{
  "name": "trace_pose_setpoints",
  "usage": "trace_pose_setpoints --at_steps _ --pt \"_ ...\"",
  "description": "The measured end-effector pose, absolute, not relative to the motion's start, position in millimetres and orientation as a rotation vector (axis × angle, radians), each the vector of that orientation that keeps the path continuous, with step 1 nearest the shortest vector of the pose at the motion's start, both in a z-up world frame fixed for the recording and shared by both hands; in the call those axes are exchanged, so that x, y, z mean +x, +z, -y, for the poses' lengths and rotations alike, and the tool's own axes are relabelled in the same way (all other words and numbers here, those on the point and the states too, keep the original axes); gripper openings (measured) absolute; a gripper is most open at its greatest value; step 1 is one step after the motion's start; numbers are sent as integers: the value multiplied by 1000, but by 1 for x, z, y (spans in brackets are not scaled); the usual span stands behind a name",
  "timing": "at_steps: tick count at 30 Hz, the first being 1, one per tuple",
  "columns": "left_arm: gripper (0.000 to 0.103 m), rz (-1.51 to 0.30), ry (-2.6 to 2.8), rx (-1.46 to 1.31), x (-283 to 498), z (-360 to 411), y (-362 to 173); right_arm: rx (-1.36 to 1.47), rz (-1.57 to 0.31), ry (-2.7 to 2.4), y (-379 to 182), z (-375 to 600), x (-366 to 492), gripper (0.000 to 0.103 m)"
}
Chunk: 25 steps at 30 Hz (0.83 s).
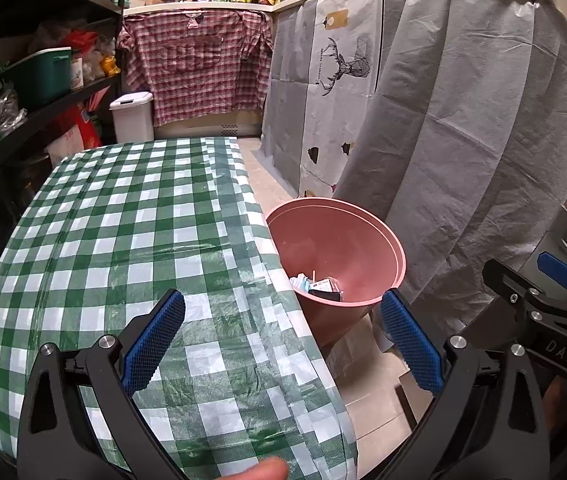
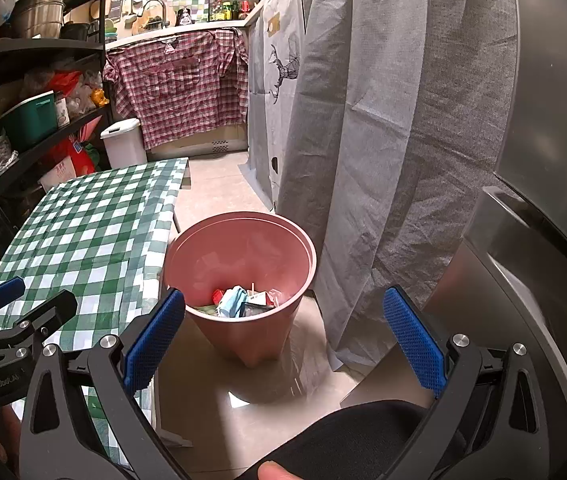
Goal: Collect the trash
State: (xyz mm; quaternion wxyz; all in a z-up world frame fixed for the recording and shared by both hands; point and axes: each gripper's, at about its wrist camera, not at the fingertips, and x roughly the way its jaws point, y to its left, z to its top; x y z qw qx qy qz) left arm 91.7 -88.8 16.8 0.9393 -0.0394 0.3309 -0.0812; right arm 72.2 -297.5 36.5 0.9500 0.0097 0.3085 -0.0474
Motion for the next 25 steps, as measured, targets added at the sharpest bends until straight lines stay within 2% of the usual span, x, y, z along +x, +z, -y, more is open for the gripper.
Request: trace_pose_setpoints --at_steps 25 --pt "95 -674 -173 -75 90 92 14 17 -627 -98 36 296 71 98"
